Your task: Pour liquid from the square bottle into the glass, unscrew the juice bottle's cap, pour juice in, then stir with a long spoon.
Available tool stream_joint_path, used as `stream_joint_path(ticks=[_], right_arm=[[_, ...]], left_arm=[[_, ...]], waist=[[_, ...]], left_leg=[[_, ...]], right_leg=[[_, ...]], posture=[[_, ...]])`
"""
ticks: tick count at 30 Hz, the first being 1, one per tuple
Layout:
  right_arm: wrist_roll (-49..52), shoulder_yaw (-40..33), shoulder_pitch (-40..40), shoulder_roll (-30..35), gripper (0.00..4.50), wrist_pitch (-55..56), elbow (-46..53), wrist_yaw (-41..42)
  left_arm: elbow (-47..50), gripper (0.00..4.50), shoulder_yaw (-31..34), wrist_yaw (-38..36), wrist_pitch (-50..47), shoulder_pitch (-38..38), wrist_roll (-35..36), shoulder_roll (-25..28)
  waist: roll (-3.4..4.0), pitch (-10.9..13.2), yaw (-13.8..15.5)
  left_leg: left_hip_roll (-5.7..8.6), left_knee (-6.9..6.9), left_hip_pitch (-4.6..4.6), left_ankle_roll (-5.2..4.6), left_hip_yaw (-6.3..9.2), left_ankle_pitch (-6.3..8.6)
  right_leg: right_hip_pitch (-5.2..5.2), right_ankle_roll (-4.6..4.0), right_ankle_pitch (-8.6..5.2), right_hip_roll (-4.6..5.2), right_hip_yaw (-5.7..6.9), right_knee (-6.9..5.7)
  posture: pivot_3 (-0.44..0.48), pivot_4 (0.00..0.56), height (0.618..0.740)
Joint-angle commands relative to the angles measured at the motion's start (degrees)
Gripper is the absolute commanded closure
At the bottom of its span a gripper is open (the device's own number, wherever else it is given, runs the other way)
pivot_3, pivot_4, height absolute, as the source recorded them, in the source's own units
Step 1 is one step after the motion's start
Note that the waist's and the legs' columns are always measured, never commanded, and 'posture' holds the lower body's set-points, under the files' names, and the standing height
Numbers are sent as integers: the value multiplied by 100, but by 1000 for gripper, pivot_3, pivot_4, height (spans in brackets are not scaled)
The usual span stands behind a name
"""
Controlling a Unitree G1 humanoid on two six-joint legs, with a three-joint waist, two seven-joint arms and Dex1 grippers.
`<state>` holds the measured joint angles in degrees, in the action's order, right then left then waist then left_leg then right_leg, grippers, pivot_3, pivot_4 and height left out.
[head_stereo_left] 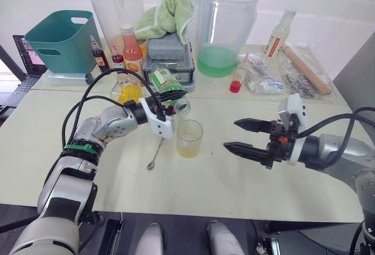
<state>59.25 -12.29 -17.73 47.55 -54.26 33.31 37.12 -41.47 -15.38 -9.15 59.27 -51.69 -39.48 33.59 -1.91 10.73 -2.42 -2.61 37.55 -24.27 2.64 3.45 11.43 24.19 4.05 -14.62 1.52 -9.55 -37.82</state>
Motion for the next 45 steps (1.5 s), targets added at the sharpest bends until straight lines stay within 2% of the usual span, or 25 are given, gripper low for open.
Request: stream_joint_path(ticks=[1,12,27,28,32,40,43,45], right_arm=[[8,-93,-82,53,20,124,181,-12],[-80,-41,-110,24,20,146,164,-56],[-138,57,-227,-17,20,128,125,-75],[-145,62,-232,-19,20,128,121,-69],[-190,93,-250,-23,20,142,96,-49],[-155,154,-372,-29,20,115,-2,1],[-182,198,-427,-7,20,116,-39,78],[-187,243,-524,-19,20,120,-102,148]], left_arm=[[206,3082,-2,325,10,-250,-29,41],[72,3082,-316,844,34,-424,-399,116],[52,3082,-397,823,-15,-449,-263,127],[33,3082,-375,641,-27,-443,-48,90],[243,3082,-235,-690,-516,-311,1551,-141],[1016,3082,-111,-2019,-1316,-109,2789,-132],[1413,3082,126,-2307,-2022,-99,3301,-204],[1792,3082,377,-2479,-2864,-112,3789,-264]], waist=[[0,0,0],[0,0,-1],[0,0,-4],[0,0,-4],[0,0,-3],[0,0,-27],[0,0,-22],[0,0,-23]], left_leg=[[0,4,0,0,0,0],[2,26,-2,0,2,0],[3,26,-2,0,2,0],[2,26,-2,0,2,0],[3,26,-3,0,2,0],[2,26,-1,0,2,0],[2,28,-1,0,3,0],[2,29,-3,0,3,0]], right_leg=[[0,0,0,0,0,-4],[-2,4,0,0,0,-20],[-2,4,0,0,0,-20],[-2,4,0,0,0,-21],[-2,4,0,0,0,-22],[-1,3,0,-1,-1,-24],[-2,4,0,-2,-1,-24],[-1,4,0,-2,-1,-24]], posture=[[0,150,728],[0,150,728],[0,150,728],[0,150,728],[0,150,728],[0,150,728],[0,150,728],[0,150,728]])
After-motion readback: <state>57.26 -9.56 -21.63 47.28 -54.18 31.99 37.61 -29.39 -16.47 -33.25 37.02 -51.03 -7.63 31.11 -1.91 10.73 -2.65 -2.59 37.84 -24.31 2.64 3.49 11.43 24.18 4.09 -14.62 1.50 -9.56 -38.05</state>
